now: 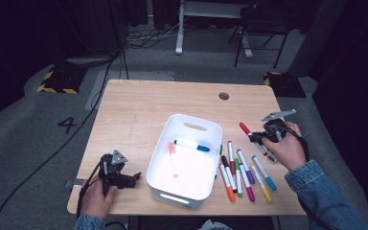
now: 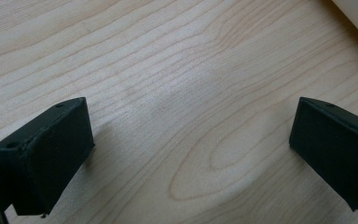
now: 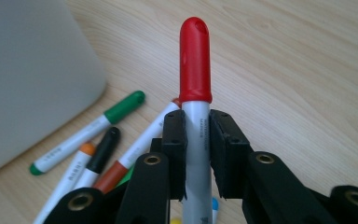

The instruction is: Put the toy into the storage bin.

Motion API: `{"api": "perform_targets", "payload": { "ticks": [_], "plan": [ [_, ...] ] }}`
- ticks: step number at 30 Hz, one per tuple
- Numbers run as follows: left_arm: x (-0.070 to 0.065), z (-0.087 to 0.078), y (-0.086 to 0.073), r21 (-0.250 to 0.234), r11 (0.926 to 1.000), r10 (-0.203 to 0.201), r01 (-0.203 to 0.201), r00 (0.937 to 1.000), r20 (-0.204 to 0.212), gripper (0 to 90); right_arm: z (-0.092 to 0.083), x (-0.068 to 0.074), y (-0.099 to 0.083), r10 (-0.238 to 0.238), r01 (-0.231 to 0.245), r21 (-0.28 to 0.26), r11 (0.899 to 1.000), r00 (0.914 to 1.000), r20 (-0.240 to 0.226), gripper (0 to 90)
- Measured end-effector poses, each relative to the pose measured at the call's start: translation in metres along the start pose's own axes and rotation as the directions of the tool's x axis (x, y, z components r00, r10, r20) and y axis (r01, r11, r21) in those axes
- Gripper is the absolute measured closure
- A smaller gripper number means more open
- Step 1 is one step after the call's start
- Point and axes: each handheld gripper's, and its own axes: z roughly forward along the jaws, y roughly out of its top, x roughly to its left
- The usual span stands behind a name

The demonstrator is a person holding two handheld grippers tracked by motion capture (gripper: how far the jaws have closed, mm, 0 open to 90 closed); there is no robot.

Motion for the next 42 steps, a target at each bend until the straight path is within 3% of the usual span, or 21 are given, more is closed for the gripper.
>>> {"api": "perform_targets", "payload": {
  "ticks": [7,17,30,39,42],
  "plan": [
    [0.000,0.000,0.000,0.000,1.0000,0.000,0.000,1.0000,0.000,0.0,-0.014,0.020,0.015,-0.060,0.058,-0.037,0.998,0.9974,-0.039,77.0],
    [0.000,0.000,0.000,0.000,1.0000,0.000,0.000,1.0000,0.000,0.0,-0.029,0.044,0.036,-0.138,0.132,-0.075,0.988,0.9870,-0.083,77.0],
    [0.000,0.000,0.000,0.000,1.0000,0.001,-0.001,1.0000,-0.002,0.0,-0.033,0.076,0.061,-0.221,0.204,-0.121,0.971,0.9643,-0.146,77.0],
    [-0.002,0.000,0.001,-0.002,0.9999,-0.010,0.010,0.9998,-0.016,0.0,-0.029,0.108,0.076,-0.287,0.257,-0.166,0.952,0.9373,-0.197,77.0],
    [-0.003,0.001,0.001,-0.003,0.9998,-0.021,0.021,0.9997,-0.016,0.0,-0.027,0.114,0.079,-0.289,0.256,-0.169,0.952,0.9336,-0.212,77.0]
  ]
}}
